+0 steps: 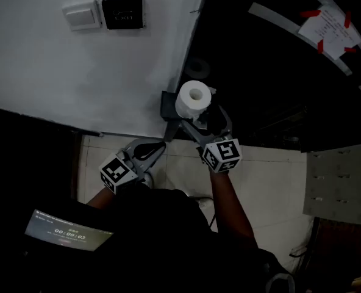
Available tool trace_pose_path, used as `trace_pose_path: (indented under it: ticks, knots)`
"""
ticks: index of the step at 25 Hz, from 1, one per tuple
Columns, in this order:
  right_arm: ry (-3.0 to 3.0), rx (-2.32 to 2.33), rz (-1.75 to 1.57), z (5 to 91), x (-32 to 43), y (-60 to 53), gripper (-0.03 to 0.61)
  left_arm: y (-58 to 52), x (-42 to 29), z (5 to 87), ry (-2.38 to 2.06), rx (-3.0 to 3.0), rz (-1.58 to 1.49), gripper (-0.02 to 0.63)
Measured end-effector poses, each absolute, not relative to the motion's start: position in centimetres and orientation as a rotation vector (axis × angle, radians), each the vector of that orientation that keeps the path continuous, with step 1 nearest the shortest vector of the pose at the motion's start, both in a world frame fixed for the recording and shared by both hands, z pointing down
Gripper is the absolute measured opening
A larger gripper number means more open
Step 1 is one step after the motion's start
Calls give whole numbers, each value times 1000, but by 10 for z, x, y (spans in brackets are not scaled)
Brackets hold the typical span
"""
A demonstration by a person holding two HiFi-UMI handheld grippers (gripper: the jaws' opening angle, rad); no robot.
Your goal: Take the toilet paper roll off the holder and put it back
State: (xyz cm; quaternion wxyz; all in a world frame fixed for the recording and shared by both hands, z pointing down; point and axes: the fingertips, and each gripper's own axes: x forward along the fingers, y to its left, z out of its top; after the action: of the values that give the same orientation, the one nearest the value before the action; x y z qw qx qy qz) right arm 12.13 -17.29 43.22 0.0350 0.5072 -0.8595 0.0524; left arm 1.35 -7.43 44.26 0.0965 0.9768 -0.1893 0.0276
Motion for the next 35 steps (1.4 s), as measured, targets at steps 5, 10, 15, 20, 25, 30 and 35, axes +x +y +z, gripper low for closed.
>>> trace_pose_path:
  ticks: [5,10,15,20,25,30,35]
  knots:
    - [-2624,1536,96,420,116,-201,517,-76,14,440,-571,2884,83,0]
    - [-2617,1510,75,417,105,-212,517,-77,10,442,-600,2873,87,0]
    - [-2589,1524,36,417,101,-216,516,-80,8,439,-610,2846,94,0]
    - [-2580,1517,26,419,97,-219,515,-84,7,446,-603,2865,84,0]
    - [-2584,1505,31,415,100,-211,514,-76,14,441,-602,2866,90,0]
    - [-2582,1481,9,415,94,-212,456,-80,12,440,-600,2871,92,0]
    - [-2590,1506,20,415,99,-213,445,-78,12,442,-592,2877,83,0]
